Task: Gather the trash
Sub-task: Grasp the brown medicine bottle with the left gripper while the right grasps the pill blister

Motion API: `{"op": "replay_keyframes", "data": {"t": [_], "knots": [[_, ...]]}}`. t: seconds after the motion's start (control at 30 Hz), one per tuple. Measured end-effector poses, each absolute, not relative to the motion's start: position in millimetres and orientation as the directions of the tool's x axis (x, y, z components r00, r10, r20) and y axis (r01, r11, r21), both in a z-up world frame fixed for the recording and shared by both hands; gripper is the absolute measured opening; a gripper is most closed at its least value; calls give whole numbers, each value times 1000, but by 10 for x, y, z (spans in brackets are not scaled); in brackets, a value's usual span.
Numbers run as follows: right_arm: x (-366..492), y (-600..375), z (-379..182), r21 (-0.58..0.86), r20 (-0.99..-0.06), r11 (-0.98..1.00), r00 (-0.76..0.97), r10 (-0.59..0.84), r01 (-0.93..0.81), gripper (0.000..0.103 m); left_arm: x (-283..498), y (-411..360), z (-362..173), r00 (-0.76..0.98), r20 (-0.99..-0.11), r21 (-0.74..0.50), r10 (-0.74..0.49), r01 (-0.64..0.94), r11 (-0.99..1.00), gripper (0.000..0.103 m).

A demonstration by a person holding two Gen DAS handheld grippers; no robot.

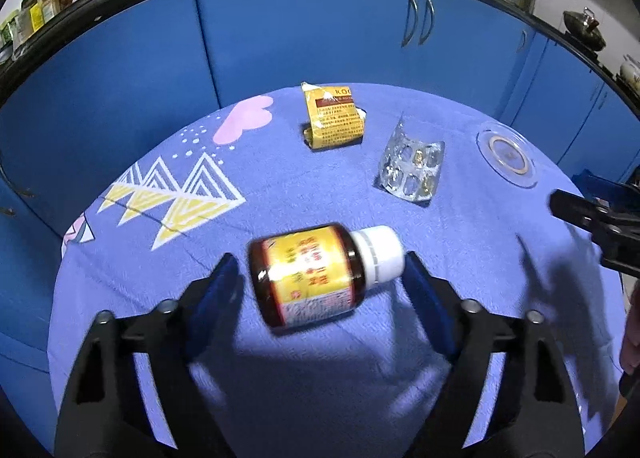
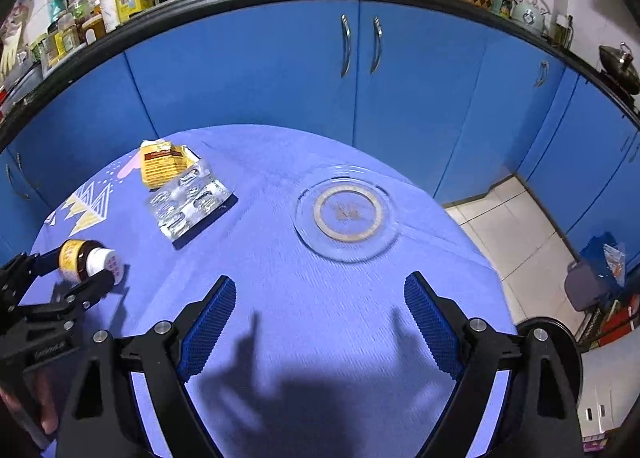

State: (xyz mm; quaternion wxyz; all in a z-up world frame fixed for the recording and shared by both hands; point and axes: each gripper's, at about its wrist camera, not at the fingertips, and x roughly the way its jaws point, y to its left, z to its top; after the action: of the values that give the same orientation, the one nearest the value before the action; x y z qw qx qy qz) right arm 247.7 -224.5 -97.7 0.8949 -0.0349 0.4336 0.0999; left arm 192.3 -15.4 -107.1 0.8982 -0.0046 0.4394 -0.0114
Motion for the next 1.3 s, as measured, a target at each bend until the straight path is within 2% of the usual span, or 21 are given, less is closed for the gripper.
{"op": "replay_keyframes", "data": {"t": [0.17, 0.37, 0.67, 0.77, 0.87, 0.9, 0.97, 1.1, 1.3], "knots": [[2657, -1979, -1039, 47, -787, 964, 584, 198, -263, 84, 2053, -38, -1026, 636, -772, -39, -20, -17, 999, 77], [2774, -1387, -1076, 38, -783, 916, 558, 275, -399, 84, 2151, 232, -955, 671, -740, -50, 43, -118, 992, 77], [3147, -1079, -1320, 30, -832, 910, 494, 252, -414, 85, 2230, 441, -1084, 650, -758, -88, 42, -166, 982, 77], [3136, -1089, -1321, 26, -821, 909, 510, 257, -416, 85, 2235, 417, -1085, 655, -755, -86, 38, -156, 984, 77], [3040, -1123, -1309, 26, -805, 896, 522, 281, -443, 76, 2221, 384, -1097, 657, -753, -83, 32, -144, 986, 77], [2998, -1131, -1298, 20, -802, 891, 524, 285, -454, 64, 2225, 370, -1102, 657, -753, -82, 32, -141, 987, 77], [2937, -1141, -1262, 29, -800, 879, 517, 306, -476, 32, 2218, 347, -1099, 657, -753, -79, 31, -136, 988, 77], [2827, -1182, -1269, 22, -806, 869, 506, 308, -495, 25, 2194, 301, -1091, 657, -753, -74, 28, -126, 989, 77], [2644, -1276, -1202, 27, -792, 877, 525, 312, -480, 23, 2165, 246, -1048, 665, -746, -66, 24, -109, 992, 77]]}}
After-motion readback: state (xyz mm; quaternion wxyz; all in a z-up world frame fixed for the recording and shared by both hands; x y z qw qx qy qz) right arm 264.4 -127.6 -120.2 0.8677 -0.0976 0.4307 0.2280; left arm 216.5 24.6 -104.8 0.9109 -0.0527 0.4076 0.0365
